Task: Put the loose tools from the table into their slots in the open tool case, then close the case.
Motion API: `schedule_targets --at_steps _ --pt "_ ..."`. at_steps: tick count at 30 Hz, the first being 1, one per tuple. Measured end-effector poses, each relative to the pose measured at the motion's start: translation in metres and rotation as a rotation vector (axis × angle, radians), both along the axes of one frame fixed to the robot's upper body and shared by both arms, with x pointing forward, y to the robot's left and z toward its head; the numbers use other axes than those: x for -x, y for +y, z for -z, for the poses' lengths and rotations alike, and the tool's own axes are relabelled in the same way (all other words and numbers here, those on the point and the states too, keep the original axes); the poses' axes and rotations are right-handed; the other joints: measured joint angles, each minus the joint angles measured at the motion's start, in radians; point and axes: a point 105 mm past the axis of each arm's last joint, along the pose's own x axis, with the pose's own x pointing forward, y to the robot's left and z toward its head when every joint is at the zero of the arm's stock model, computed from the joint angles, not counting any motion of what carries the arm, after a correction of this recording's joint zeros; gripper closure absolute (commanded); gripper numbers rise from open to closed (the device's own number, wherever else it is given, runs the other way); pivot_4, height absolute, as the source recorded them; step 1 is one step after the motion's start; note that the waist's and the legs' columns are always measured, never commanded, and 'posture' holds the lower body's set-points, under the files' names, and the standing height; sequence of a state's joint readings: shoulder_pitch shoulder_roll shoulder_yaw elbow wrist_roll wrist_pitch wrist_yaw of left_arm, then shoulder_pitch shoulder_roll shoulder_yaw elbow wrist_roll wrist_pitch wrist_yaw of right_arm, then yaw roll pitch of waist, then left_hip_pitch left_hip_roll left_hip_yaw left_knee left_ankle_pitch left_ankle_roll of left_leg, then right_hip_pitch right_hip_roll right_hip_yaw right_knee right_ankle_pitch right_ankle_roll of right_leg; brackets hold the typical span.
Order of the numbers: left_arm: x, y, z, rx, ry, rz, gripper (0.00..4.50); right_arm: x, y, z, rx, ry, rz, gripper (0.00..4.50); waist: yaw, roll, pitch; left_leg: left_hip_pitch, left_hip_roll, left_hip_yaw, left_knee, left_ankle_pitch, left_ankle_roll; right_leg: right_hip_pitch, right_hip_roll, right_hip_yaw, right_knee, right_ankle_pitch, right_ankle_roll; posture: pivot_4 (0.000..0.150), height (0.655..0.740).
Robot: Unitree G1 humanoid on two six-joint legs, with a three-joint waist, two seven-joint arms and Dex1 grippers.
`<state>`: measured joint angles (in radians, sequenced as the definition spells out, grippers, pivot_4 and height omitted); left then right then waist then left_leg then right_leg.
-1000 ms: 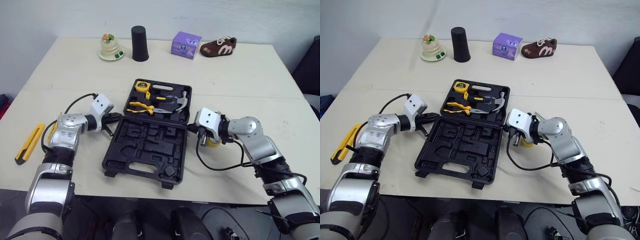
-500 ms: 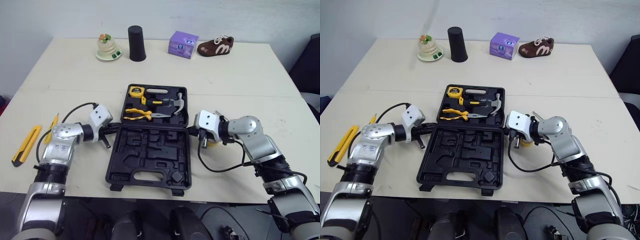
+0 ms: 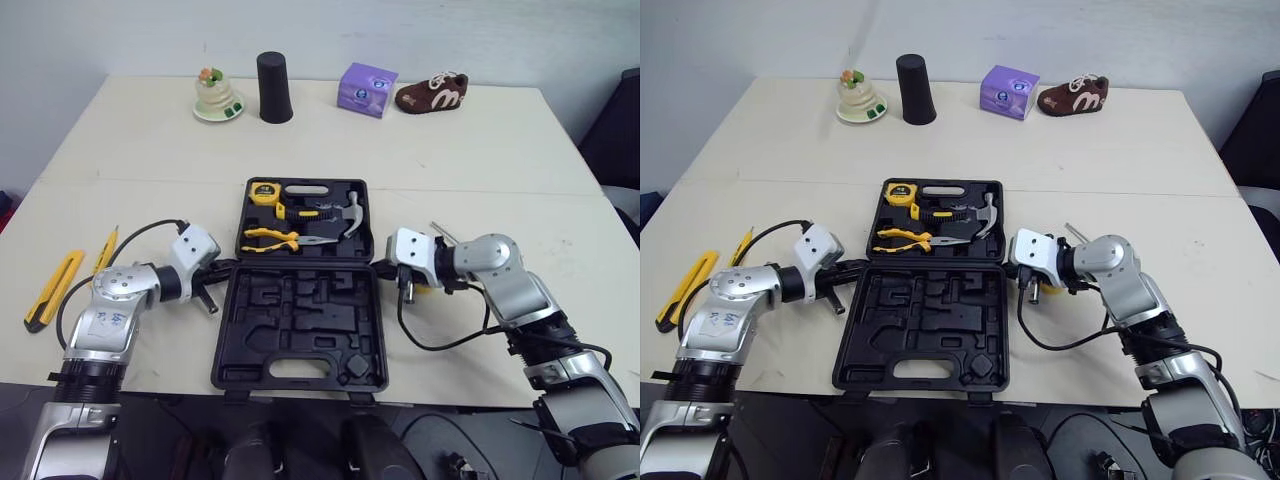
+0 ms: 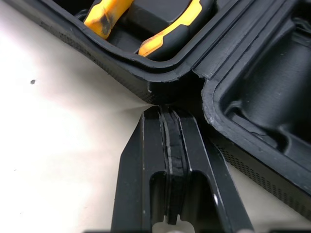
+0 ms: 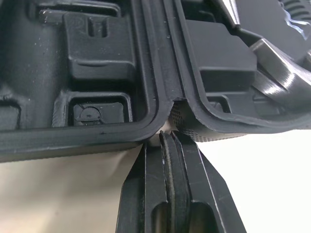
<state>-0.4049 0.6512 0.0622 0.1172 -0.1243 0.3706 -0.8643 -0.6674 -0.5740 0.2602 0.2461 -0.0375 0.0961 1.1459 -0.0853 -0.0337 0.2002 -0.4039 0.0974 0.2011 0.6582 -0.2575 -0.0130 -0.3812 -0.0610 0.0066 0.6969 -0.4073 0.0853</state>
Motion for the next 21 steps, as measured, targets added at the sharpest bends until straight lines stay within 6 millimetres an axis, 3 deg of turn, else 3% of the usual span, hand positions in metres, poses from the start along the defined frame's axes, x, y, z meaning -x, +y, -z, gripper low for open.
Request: schedule_targets --at_steps 10,12,14,17,18,20,21 --pt "0.000 0.009 -0.004 -0.047 -0.021 -0.013 4.45 0.002 -0.002 -0.002 0.004 -0.027 -0.024 4.50 -0.002 0.000 0.000 0.000 0.000 0.000 0.000 0.000 0.000 0.000 0.000 0.000 0.000 0.000 0.000 0.150 0.7400" --pt "0.007 0.022 -0.011 -0.070 -0.035 -0.031 4.45 0.003 -0.012 -0.012 0.006 -0.064 -0.044 4.50 -0.002 0.000 0.000 0.000 0.000 0.001 -0.001 0.000 0.000 -0.001 0.000 0.000 -0.001 0.000 0.000 0.150 0.7400" --pt "0.014 0.043 -0.026 -0.040 -0.064 -0.093 4.45 -0.003 -0.040 -0.035 0.000 -0.104 0.012 4.50 0.000 0.000 0.001 -0.001 0.000 0.001 -0.002 0.000 0.000 -0.001 -0.001 0.000 -0.002 0.000 0.000 0.150 0.7400" --pt "0.026 0.075 -0.059 0.001 -0.149 -0.180 3.62 -0.005 -0.081 -0.082 -0.065 -0.186 0.107 3.60 0.002 0.000 0.001 0.000 0.000 -0.002 -0.002 0.000 0.000 0.002 -0.001 0.001 -0.004 0.000 -0.001 0.150 0.7400" --pt "0.034 0.084 -0.066 0.011 -0.169 -0.192 3.15 -0.001 -0.094 -0.090 -0.075 -0.207 0.123 3.07 0.002 0.000 0.001 0.002 0.000 -0.002 -0.003 -0.001 0.000 0.004 -0.001 0.001 -0.006 0.000 -0.001 0.150 0.7400" --pt "0.050 0.107 -0.076 0.006 -0.199 -0.233 2.32 0.007 -0.122 -0.094 -0.069 -0.224 0.171 2.15 0.002 0.000 0.001 0.002 0.000 -0.002 -0.005 -0.001 0.000 0.004 -0.001 0.000 -0.008 0.000 -0.001 0.150 0.7400" --pt "0.062 0.127 -0.079 -0.003 -0.216 -0.289 1.92 0.013 -0.145 -0.090 -0.052 -0.215 0.229 1.73 0.002 0.000 0.001 0.002 0.000 -0.002 -0.007 -0.001 0.000 0.004 -0.001 0.000 -0.009 0.000 -0.001 0.150 0.7400"
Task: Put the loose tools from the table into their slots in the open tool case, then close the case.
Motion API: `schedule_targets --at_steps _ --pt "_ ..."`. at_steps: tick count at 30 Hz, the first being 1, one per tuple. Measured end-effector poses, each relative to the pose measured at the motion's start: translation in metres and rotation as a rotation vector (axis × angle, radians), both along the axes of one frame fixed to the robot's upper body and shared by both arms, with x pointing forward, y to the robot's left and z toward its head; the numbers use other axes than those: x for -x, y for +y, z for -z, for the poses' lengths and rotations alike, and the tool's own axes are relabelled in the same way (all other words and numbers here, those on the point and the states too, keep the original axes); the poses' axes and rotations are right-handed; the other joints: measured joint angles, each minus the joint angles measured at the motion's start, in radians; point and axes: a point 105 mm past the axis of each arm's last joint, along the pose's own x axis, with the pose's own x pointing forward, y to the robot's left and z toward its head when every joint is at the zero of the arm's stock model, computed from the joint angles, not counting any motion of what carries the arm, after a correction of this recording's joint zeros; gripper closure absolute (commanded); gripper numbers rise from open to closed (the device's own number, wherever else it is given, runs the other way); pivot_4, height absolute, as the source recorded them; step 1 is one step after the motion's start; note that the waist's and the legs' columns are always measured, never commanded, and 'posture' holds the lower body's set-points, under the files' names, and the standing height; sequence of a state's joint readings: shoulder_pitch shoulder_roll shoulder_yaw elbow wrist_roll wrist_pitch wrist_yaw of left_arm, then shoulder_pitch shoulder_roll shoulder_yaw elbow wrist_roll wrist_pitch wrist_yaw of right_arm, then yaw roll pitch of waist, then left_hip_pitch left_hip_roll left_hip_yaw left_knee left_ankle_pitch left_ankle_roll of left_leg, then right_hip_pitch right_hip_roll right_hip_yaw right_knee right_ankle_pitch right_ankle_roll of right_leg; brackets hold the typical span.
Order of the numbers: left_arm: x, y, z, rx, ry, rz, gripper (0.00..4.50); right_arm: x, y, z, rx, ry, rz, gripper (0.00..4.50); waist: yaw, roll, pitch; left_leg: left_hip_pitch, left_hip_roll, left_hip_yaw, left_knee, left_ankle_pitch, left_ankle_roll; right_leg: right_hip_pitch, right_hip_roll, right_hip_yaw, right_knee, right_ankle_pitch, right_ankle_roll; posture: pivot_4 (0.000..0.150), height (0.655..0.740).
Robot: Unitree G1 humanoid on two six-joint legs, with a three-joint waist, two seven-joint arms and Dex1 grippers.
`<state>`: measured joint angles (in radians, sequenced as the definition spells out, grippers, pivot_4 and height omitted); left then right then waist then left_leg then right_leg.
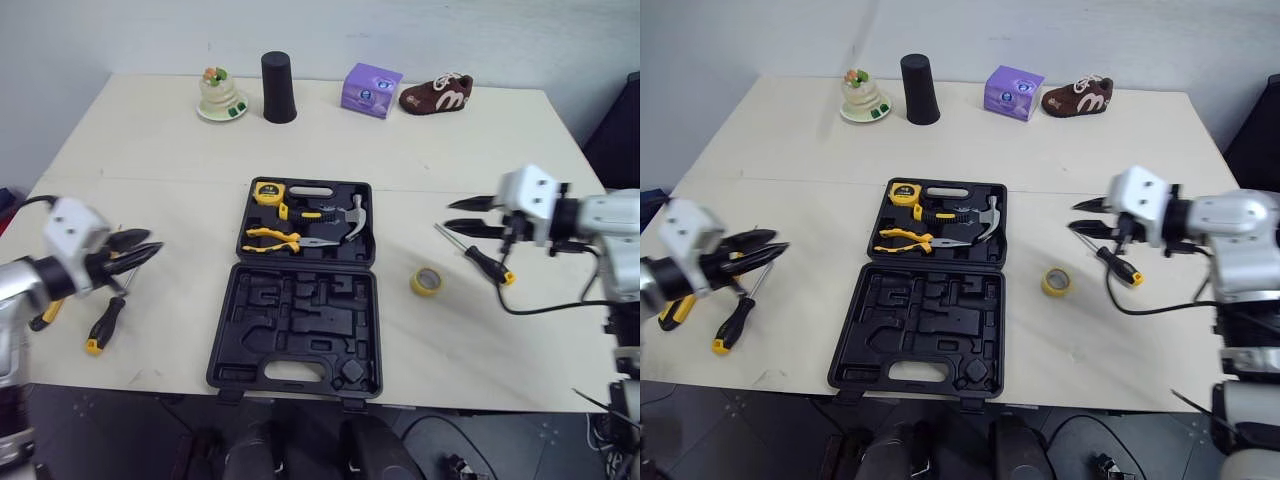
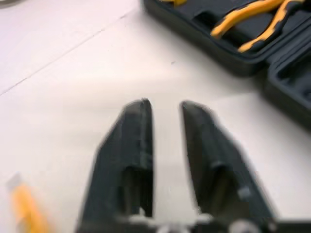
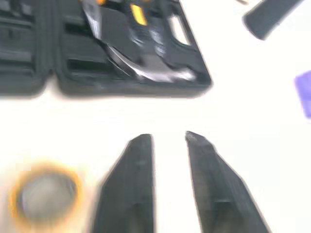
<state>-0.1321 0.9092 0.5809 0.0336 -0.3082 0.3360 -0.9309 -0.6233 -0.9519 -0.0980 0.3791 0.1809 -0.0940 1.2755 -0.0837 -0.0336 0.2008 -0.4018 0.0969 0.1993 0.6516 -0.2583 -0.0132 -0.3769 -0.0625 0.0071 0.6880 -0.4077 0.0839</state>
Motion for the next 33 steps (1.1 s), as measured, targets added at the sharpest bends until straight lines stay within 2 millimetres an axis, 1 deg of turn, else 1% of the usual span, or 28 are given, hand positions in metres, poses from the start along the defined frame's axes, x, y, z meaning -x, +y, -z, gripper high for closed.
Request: schedule_targets --at_steps 1,3,4,5,7,8,9,11,13,14,16,17,18,22,24,26,27,28,30,31,33 --pt "0.014 0.029 -0.004 0.001 -0.018 -0.095 1.40 0.007 -0.030 0.006 0.005 0.031 0.095 1.13 -0.001 0.000 0.000 0.000 -0.001 0.001 -0.001 0.000 0.000 -0.001 -0.001 0.000 -0.001 0.000 0.000 0.150 0.7400" --pt "0.030 0.059 -0.009 0.002 -0.046 -0.196 0.54 0.014 -0.058 0.009 0.008 0.059 0.181 0.20 -0.003 0.000 0.000 0.001 -0.001 0.002 0.000 0.000 0.000 0.000 -0.001 0.001 0.000 0.000 0.000 0.150 0.7400" --pt "0.034 0.064 -0.009 0.003 -0.050 -0.216 0.14 0.016 -0.064 0.009 0.011 0.065 0.200 0.00 -0.003 0.000 0.000 0.002 -0.001 0.002 0.000 0.000 0.000 0.000 -0.001 0.001 0.000 0.000 -0.001 0.150 0.7400" --pt "0.048 0.088 -0.006 0.002 -0.047 -0.294 0.05 0.021 -0.086 0.005 0.000 0.039 0.273 0.00 -0.007 0.000 0.000 0.006 -0.001 0.004 -0.002 0.000 0.000 0.002 -0.001 0.001 0.001 0.000 -0.001 0.150 0.7400" --pt "0.060 0.106 -0.001 0.009 -0.042 -0.366 0.05 0.026 -0.103 0.000 -0.009 0.012 0.331 0.00 -0.013 0.000 0.000 0.008 -0.001 0.005 -0.003 0.000 0.000 0.003 -0.002 0.001 0.000 0.000 -0.003 0.150 0.7400" --pt "0.069 0.121 0.002 0.011 -0.044 -0.423 0.05 0.030 -0.114 -0.004 -0.024 -0.031 0.371 0.00 -0.018 0.000 0.000 0.010 0.000 0.005 -0.004 -0.001 -0.001 0.004 -0.002 0.001 0.000 -0.001 -0.004 0.150 0.7400" --pt "0.077 0.132 0.006 0.014 -0.047 -0.471 0.05 0.032 -0.121 -0.004 -0.038 -0.057 0.397 0.00 -0.022 -0.001 -0.001 0.010 0.000 0.005 -0.004 -0.001 -0.002 0.004 -0.002 0.001 0.000 -0.001 -0.005 0.150 0.7400" --pt "0.085 0.144 0.010 0.004 -0.043 -0.522 0.05 0.035 -0.133 0.000 -0.059 -0.083 0.454 0.00 -0.028 -0.002 -0.001 0.010 0.001 0.005 -0.005 -0.002 -0.003 0.004 -0.002 0.001 0.000 -0.002 -0.005 0.150 0.7400" --pt "0.095 0.157 0.012 -0.006 -0.043 -0.583 0.05 0.040 -0.149 0.009 -0.070 -0.091 0.531 0.00 -0.032 -0.002 -0.001 0.010 0.001 0.005 -0.005 -0.002 -0.003 0.004 -0.002 0.001 0.000 -0.002 -0.005 0.150 0.7400" --pt "0.104 0.167 0.012 -0.014 -0.042 -0.634 0.05 0.044 -0.158 0.016 -0.078 -0.093 0.581 0.00 -0.033 -0.002 -0.001 0.010 0.001 0.006 -0.005 -0.002 -0.004 0.003 -0.002 0.001 0.000 -0.002 -0.006 0.150 0.7400" --pt "0.129 0.188 0.016 -0.024 -0.028 -0.748 0.05 0.057 -0.180 0.033 -0.108 -0.080 0.699 0.00 -0.043 -0.003 -0.001 0.010 0.001 0.007 -0.006 -0.003 -0.004 0.003 -0.002 0.002 -0.001 -0.003 -0.006 0.150 0.7400" --pt "0.137 0.193 0.019 -0.022 -0.021 -0.780 0.05 0.061 -0.185 0.040 -0.118 -0.062 0.729 0.00 -0.049 -0.003 -0.001 0.010 0.001 0.007 -0.006 -0.003 -0.004 0.003 -0.002 0.002 -0.001 -0.003 -0.006 0.150 0.7400" --pt "0.140 0.195 0.022 -0.021 -0.015 -0.790 0.05 0.063 -0.187 0.046 -0.126 -0.046 0.740 0.00 -0.054 -0.003 -0.001 0.011 0.001 0.007 -0.006 -0.003 -0.004 0.003 -0.002 0.002 0.000 -0.003 -0.006 0.150 0.7400" --pt "0.137 0.192 0.024 -0.033 -0.014 -0.754 0.05 0.061 -0.180 0.044 -0.126 -0.067 0.691 0.00 -0.064 -0.003 -0.001 0.013 0.002 0.007 -0.006 -0.003 -0.005 0.004 -0.002 0.001 0.003 -0.002 -0.006 0.150 0.7400" --pt "0.132 0.188 0.021 -0.030 -0.025 -0.721 0.05 0.050 -0.158 0.048 -0.170 -0.072 0.592 0.00 -0.068 -0.006 -0.003 0.013 0.004 0.006 -0.007 -0.004 -0.007 0.005 0.001 0.001 0.002 -0.002 -0.007 0.150 0.7400" --pt "0.127 0.183 0.021 -0.017 -0.024 -0.682 0.05 0.035 -0.131 0.051 -0.220 -0.066 0.482 0.00 -0.076 -0.007 -0.003 0.013 0.005 0.007 -0.007 -0.004 -0.007 0.005 0.002 0.001 0.002 -0.002 -0.007 0.150 0.7400" --pt "0.124 0.178 0.021 -0.011 -0.020 -0.651 0.05 0.025 -0.113 0.051 -0.262 -0.066 0.420 0.00 -0.078 -0.007 -0.003 0.012 0.004 0.007 -0.007 -0.004 -0.007 0.005 0.002 0.002 0.002 -0.002 -0.007 0.150 0.7400" --pt "0.121 0.174 0.020 -0.012 -0.015 -0.623 0.05 0.020 -0.100 0.050 -0.290 -0.060 0.375 0.00 -0.078 -0.007 -0.003 0.011 0.004 0.007 -0.006 -0.004 -0.007 0.004 0.002 0.002 0.002 -0.003 -0.007 0.150 0.7400" --pt "0.118 0.166 0.019 -0.013 0.004 -0.575 0.05 0.012 -0.076 0.040 -0.344 -0.069 0.280 0.00 -0.076 -0.006 -0.002 0.010 0.004 0.007 -0.006 -0.004 -0.007 0.003 0.001 0.002 0.002 -0.003 -0.006 0.150 0.7400" --pt "0.117 0.162 0.020 -0.008 0.014 -0.559 0.05 0.010 -0.069 0.034 -0.362 -0.077 0.248 0.00 -0.074 -0.006 -0.002 0.010 0.004 0.007 -0.006 -0.004 -0.007 0.003 0.001 0.002 0.002 -0.003 -0.006 0.150 0.7400" --pt "0.122 0.151 0.031 0.015 0.096 -0.518 0.05 0.010 -0.045 0.018 -0.399 -0.098 0.141 0.00 -0.074 -0.006 -0.003 0.010 0.004 0.007 -0.006 -0.004 -0.007 0.003 0.001 0.002 0.002 -0.003 -0.006 0.150 0.7400"
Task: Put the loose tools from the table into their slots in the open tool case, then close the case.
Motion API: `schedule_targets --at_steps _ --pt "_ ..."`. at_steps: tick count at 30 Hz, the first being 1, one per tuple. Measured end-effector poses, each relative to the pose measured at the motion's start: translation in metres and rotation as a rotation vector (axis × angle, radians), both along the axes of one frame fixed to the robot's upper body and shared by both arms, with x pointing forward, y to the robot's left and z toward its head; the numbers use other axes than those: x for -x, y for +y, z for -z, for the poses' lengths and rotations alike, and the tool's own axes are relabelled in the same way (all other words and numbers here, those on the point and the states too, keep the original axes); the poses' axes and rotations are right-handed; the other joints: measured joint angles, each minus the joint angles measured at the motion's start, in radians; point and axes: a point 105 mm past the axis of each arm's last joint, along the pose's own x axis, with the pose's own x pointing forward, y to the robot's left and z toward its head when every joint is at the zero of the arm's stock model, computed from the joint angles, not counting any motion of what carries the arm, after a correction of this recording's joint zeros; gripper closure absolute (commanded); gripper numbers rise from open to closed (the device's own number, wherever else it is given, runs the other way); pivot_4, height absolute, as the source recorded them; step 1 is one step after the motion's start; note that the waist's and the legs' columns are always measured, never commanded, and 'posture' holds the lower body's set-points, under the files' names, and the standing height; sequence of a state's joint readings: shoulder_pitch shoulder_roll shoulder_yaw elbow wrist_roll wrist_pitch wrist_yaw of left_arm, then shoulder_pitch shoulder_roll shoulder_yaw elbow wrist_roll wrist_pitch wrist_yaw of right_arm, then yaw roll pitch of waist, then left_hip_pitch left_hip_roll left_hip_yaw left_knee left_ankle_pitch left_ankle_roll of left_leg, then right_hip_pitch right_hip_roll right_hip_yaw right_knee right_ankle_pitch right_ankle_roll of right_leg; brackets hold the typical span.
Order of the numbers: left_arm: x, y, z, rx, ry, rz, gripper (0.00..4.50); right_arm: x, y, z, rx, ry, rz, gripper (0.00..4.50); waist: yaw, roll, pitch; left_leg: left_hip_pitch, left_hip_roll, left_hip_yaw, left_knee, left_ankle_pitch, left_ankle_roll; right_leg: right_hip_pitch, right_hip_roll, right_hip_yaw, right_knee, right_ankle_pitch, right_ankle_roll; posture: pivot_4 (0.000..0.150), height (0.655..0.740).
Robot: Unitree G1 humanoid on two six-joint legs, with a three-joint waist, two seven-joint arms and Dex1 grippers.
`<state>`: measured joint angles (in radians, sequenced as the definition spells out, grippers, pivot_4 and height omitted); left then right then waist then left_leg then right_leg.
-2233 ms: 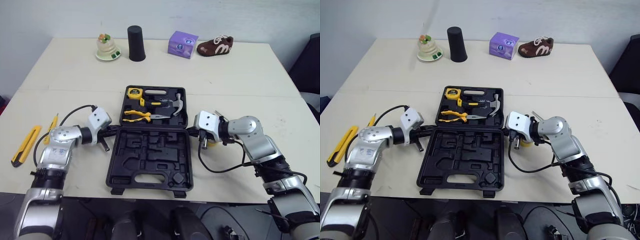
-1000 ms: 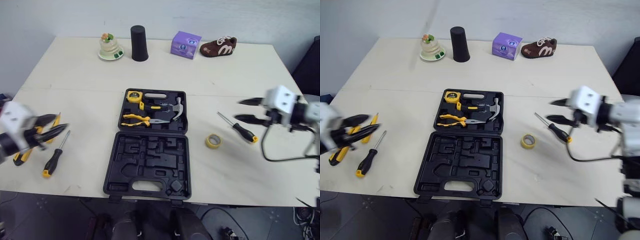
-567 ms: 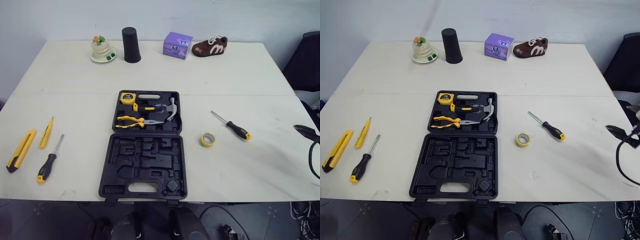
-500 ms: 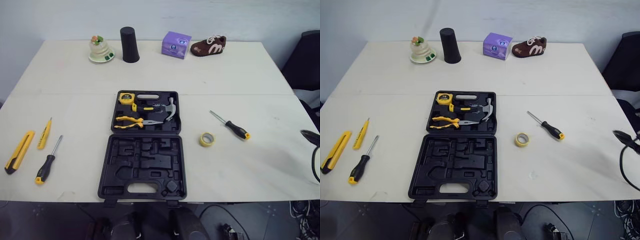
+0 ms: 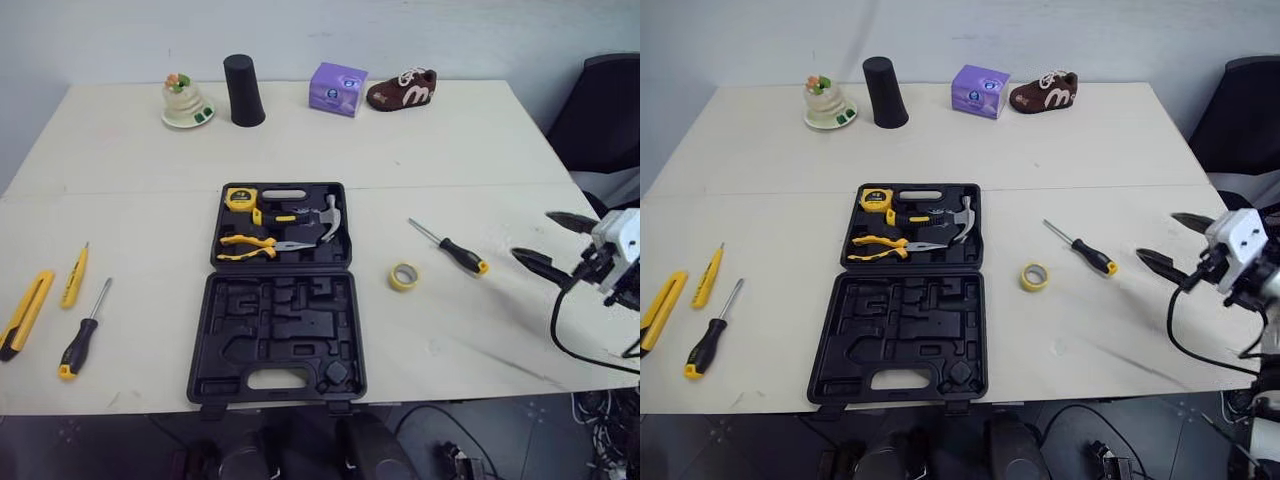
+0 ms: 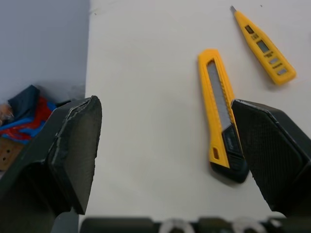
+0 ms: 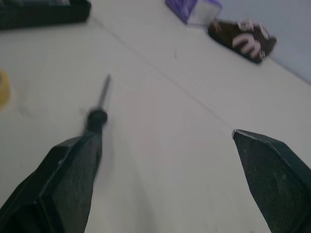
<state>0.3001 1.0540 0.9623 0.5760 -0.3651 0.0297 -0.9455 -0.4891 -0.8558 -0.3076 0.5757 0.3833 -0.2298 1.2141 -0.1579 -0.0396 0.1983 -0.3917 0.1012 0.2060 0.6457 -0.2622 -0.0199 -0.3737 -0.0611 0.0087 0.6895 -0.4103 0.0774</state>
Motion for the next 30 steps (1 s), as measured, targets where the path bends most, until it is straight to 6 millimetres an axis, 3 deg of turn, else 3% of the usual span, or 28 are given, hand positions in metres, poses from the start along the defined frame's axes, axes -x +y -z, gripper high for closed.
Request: schedule_targets --at_steps 4,8,10,12,16,20,27,30 --pt "0.012 -0.026 0.023 0.137 0.126 0.036 0.05 0.002 0.045 -0.005 -0.029 -0.030 -0.185 0.00 0.003 -0.002 -0.001 0.000 0.000 -0.002 0.001 0.000 0.000 0.001 0.000 -0.001 0.000 0.000 0.000 0.150 0.7400" --pt "0.012 -0.028 0.024 0.154 0.132 -0.031 0.05 0.004 0.071 -0.007 -0.084 -0.041 -0.291 0.00 0.015 -0.002 -0.001 0.000 0.000 -0.003 0.001 0.000 0.000 0.001 0.000 -0.001 0.001 0.000 0.000 0.150 0.7400" --pt "0.013 -0.029 0.026 0.186 0.119 -0.092 0.05 0.010 0.098 -0.019 -0.115 -0.071 -0.415 0.00 0.026 -0.002 -0.001 0.000 -0.001 -0.004 0.001 0.000 0.001 0.001 -0.001 -0.001 0.000 0.000 0.000 0.150 0.7400" --pt "0.008 -0.044 0.033 0.241 0.130 -0.063 0.05 0.019 0.123 -0.024 -0.119 -0.081 -0.529 0.00 0.029 -0.003 -0.002 0.000 0.000 -0.004 0.001 0.000 0.001 0.002 -0.001 -0.001 0.000 0.000 0.000 0.150 0.7400" --pt "0.006 -0.079 0.047 0.315 0.218 0.024 0.05 0.032 0.153 -0.029 -0.139 -0.088 -0.656 0.00 0.039 -0.005 -0.002 0.000 0.000 -0.004 0.001 -0.001 0.001 0.002 -0.001 -0.001 -0.001 0.000 0.000 0.150 0.7400" --pt "-0.006 -0.108 0.045 0.332 0.228 0.048 0.05 0.042 0.170 -0.031 -0.140 -0.091 -0.738 0.00 0.049 -0.005 -0.002 0.000 0.000 -0.005 0.001 -0.001 0.001 0.002 0.000 -0.001 -0.001 0.000 -0.001 0.150 0.7400" --pt "-0.037 -0.153 0.044 0.326 0.244 0.054 0.05 0.051 0.182 -0.025 -0.113 -0.055 -0.813 0.00 0.070 -0.005 -0.002 0.001 -0.001 -0.006 0.002 -0.001 0.001 0.005 -0.001 -0.001 -0.002 0.000 -0.001 0.150 0.7400" --pt "-0.045 -0.153 0.045 0.311 0.261 -0.005 0.05 0.054 0.186 -0.024 -0.103 -0.053 -0.835 0.00 0.070 -0.004 -0.002 0.001 -0.001 -0.006 0.002 -0.001 0.001 0.004 0.000 -0.001 -0.002 0.000 -0.001 0.150 0.7400"
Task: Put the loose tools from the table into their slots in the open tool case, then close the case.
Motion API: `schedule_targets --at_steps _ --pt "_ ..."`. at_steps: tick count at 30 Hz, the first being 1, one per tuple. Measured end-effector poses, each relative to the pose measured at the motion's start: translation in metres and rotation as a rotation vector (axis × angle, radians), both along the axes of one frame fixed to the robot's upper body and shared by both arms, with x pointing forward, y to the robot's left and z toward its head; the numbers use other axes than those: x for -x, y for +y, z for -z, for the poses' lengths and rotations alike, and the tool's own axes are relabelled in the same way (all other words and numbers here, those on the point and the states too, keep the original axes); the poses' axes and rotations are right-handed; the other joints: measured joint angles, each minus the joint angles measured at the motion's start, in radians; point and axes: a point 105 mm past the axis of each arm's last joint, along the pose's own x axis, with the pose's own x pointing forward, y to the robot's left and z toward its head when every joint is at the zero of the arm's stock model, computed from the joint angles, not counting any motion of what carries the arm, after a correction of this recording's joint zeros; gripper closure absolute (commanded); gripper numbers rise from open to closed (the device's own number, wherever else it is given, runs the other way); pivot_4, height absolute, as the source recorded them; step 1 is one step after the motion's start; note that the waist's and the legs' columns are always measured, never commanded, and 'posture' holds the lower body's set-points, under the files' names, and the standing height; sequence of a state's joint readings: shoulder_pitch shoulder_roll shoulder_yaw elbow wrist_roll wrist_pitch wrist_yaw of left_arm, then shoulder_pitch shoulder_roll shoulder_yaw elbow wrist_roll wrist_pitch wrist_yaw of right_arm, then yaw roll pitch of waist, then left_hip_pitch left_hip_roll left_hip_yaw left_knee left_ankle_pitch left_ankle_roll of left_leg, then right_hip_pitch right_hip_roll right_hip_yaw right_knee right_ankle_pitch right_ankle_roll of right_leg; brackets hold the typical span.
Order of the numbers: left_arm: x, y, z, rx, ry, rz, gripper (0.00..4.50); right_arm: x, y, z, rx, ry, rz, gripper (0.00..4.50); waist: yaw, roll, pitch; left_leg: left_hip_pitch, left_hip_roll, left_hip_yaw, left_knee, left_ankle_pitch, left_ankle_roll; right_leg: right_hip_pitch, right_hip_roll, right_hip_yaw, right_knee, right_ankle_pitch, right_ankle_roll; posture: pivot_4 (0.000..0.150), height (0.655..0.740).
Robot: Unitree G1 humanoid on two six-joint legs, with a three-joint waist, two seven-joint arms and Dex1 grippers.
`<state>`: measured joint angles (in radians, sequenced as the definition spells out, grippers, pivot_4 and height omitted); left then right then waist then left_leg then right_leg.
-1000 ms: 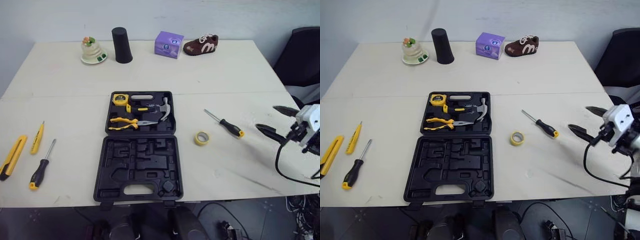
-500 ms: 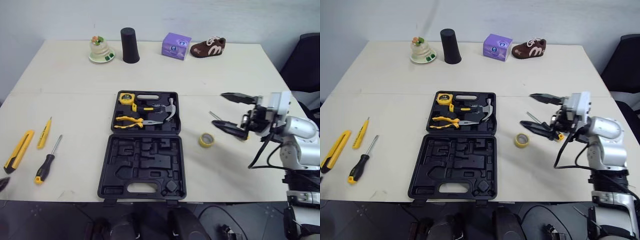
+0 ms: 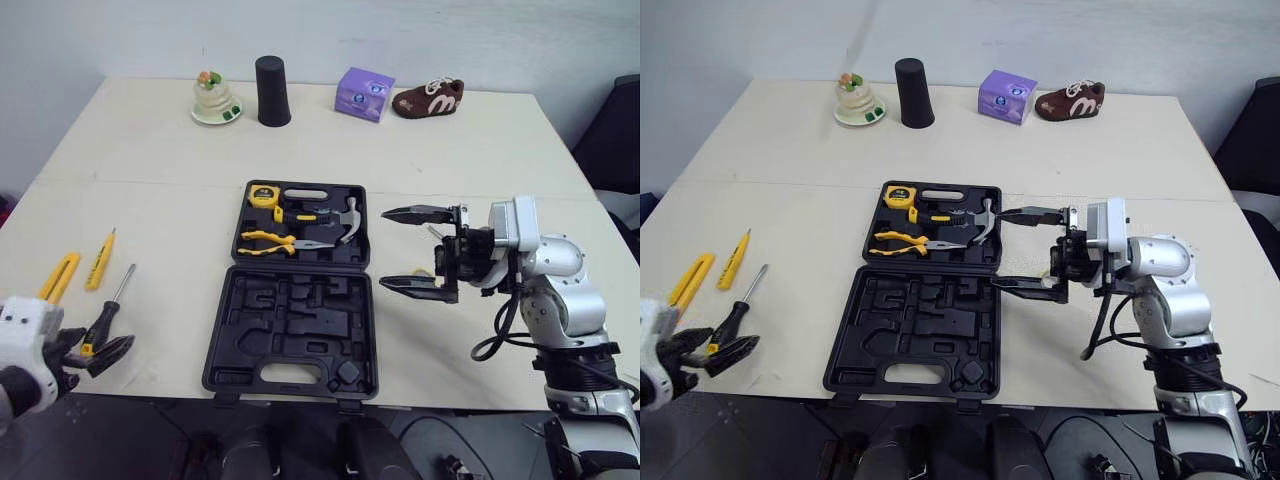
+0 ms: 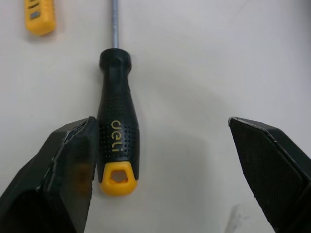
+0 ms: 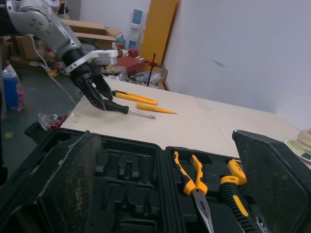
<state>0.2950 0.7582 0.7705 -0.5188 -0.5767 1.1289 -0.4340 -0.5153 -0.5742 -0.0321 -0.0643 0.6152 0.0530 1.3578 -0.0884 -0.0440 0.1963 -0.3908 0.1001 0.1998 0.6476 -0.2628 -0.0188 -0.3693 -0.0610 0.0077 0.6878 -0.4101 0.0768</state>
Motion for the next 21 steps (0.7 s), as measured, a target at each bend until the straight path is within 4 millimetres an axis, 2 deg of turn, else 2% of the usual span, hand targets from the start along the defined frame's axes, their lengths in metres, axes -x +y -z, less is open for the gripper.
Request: schedule_targets --at_steps 3,5,6,7,9,12,13,16,20,21 --pt "-0.005 0.002 0.000 -0.002 0.012 -0.036 0.05 0.003 0.007 0.002 0.010 0.008 -0.030 0.00 0.002 0.000 0.000 0.000 0.000 0.000 0.000 0.000 0.000 0.000 0.000 0.000 0.000 0.000 0.000 0.150 0.7400" --pt "-0.004 0.002 0.002 0.001 0.035 -0.050 0.61 0.004 0.011 0.002 0.005 0.010 -0.040 0.00 0.002 0.000 0.000 0.000 0.000 0.000 0.000 0.000 0.000 0.000 -0.001 0.000 0.000 0.000 0.000 0.150 0.7400" --pt "-0.004 0.003 0.003 0.001 0.040 -0.052 0.75 0.005 0.011 0.002 0.005 0.009 -0.040 0.00 0.002 0.000 0.000 0.000 0.000 0.000 0.000 0.000 0.000 0.000 -0.001 0.000 0.000 0.000 0.000 0.150 0.7400" --pt "-0.003 0.003 0.004 0.002 0.049 -0.057 1.29 0.004 0.011 0.001 0.004 0.008 -0.039 0.00 0.003 0.000 0.000 0.000 0.000 0.000 0.000 0.000 0.000 0.000 -0.001 0.000 0.000 0.000 0.000 0.150 0.7400" --pt "-0.001 0.005 0.006 0.006 0.069 -0.069 1.87 0.003 0.012 -0.001 0.001 0.006 -0.027 0.00 0.004 0.000 0.000 0.000 0.000 0.000 0.000 0.000 0.000 0.000 -0.001 0.000 0.000 0.000 0.000 0.150 0.7400" --pt "0.001 0.006 0.008 0.009 0.082 -0.076 3.33 0.001 0.012 -0.001 0.002 0.010 -0.012 0.00 0.004 0.000 0.000 0.000 0.000 0.000 0.000 0.000 0.000 0.000 -0.001 0.000 0.000 0.000 0.000 0.150 0.7400" --pt "0.001 0.007 0.008 0.007 0.080 -0.077 3.56 0.001 0.012 -0.001 0.002 0.011 -0.008 0.00 0.004 0.000 0.000 0.000 0.000 0.000 0.000 0.000 0.000 0.000 -0.001 0.000 0.000 0.000 0.000 0.150 0.7400" --pt "-0.004 0.010 0.000 -0.016 0.024 -0.067 3.57 0.002 0.012 -0.002 0.006 0.003 -0.003 0.00 0.005 0.000 0.000 0.000 0.000 0.000 0.000 0.000 0.000 0.000 -0.001 -0.001 -0.001 0.000 0.000 0.150 0.7400" --pt "-0.026 0.003 -0.040 -0.078 -0.191 0.045 3.57 0.002 0.006 0.003 0.029 0.001 0.020 0.00 0.008 -0.001 0.000 0.000 0.000 -0.001 0.000 0.000 0.000 0.002 -0.001 -0.001 -0.003 0.000 -0.001 0.150 0.7400" --pt "-0.031 -0.004 -0.051 -0.098 -0.239 0.113 3.57 0.002 0.003 0.006 0.040 0.005 0.032 0.00 0.010 -0.001 0.000 0.000 -0.001 -0.001 0.000 0.000 0.000 0.002 -0.001 -0.002 -0.004 0.000 -0.001 0.150 0.7400"
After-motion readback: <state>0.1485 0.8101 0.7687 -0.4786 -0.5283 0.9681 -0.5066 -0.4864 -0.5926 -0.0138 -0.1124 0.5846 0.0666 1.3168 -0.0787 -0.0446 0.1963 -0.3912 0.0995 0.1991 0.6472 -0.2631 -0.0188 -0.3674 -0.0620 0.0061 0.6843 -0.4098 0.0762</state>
